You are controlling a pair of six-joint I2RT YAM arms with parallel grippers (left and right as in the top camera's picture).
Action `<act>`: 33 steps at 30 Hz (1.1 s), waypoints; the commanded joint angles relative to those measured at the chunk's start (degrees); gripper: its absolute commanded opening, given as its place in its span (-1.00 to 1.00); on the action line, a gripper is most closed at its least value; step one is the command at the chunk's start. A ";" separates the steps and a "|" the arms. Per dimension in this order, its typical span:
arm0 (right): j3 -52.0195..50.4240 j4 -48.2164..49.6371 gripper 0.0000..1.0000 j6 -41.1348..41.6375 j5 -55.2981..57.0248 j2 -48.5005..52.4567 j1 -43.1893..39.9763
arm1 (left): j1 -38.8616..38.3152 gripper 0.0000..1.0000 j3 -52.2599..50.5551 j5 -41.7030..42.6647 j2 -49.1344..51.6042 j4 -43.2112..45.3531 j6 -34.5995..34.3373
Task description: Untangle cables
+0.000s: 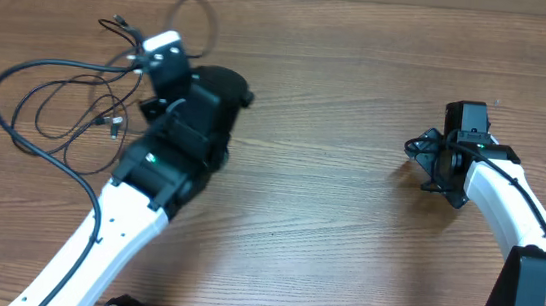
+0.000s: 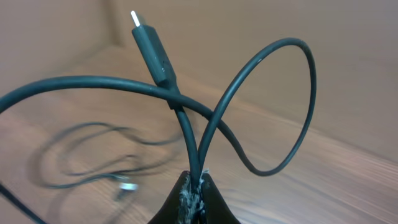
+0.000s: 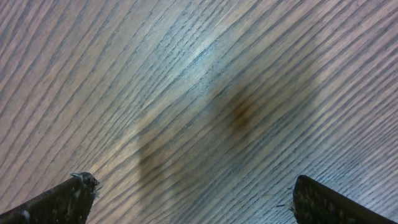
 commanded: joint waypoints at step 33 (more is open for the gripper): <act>0.04 0.33 1.00 -0.39 0.04 -0.90 -0.17 | 35.80 0.99 0.39 34.73 14.60 -6.05 0.66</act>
